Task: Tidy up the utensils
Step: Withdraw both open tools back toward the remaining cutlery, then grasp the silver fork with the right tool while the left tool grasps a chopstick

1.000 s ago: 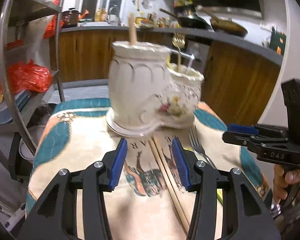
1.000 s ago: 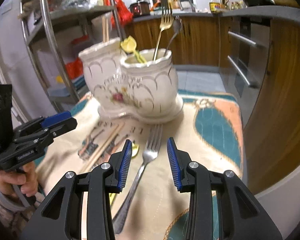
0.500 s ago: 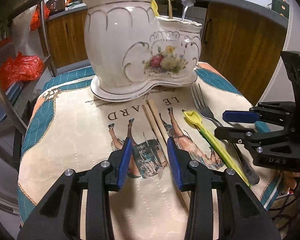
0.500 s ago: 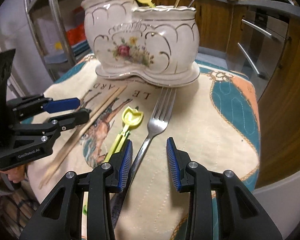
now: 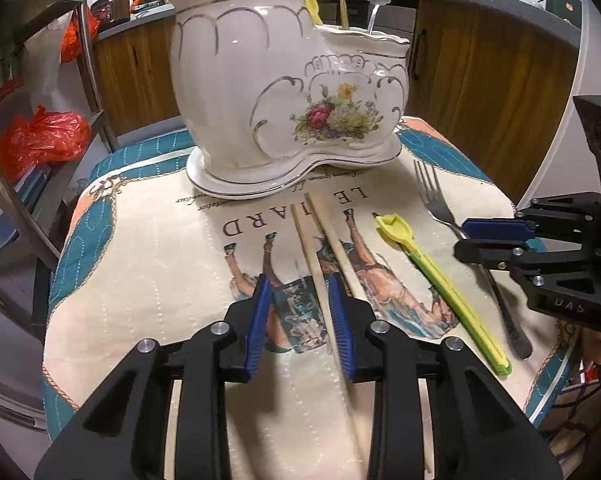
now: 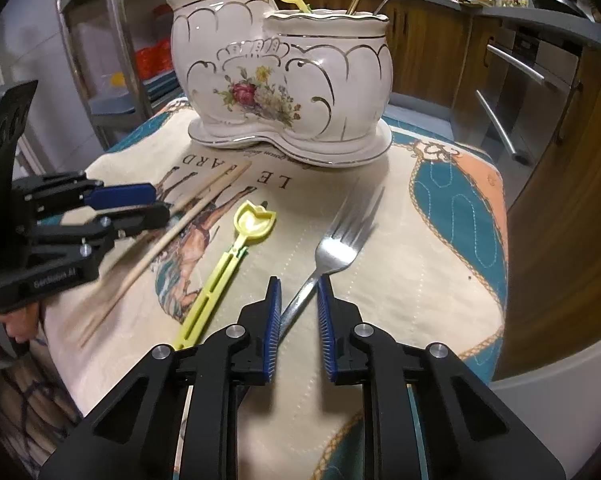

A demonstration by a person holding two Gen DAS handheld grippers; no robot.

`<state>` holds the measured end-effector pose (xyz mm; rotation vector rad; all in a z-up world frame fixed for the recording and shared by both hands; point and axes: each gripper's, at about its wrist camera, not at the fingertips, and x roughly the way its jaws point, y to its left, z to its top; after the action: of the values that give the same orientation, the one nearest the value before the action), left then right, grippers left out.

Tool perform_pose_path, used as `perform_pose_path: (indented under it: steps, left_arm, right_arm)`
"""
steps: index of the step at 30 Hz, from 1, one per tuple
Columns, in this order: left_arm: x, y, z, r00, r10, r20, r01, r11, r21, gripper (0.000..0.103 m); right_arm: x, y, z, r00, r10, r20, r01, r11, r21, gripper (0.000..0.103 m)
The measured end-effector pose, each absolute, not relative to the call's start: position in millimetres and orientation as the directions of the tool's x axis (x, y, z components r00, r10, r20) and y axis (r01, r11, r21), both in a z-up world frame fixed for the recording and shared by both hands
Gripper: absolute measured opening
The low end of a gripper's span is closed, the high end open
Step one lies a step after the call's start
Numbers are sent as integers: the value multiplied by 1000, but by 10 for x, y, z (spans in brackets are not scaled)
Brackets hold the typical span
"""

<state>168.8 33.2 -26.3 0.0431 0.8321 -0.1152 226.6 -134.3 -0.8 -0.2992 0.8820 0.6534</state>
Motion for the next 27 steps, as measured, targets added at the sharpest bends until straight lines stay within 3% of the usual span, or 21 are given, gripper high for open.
perform_pose_path:
  steps: [12,21,27]
  left_arm:
    - [1745,328,-249,605,-68,-794,179,982,52,29]
    - [2119,303,-146,383,-57,-922,274,960,54,29]
    - [2283,195,-115,287,0,-958,296,951,89,28]
  right_arm:
    - [2197,-1330,42,393,351,-850,-708,705,-37,12]
    - [2394,-1209,80,256,244,-935,-691,723,0,12]
    - [2476,-1088,79,200,155,-967,-683,730,-24,12]
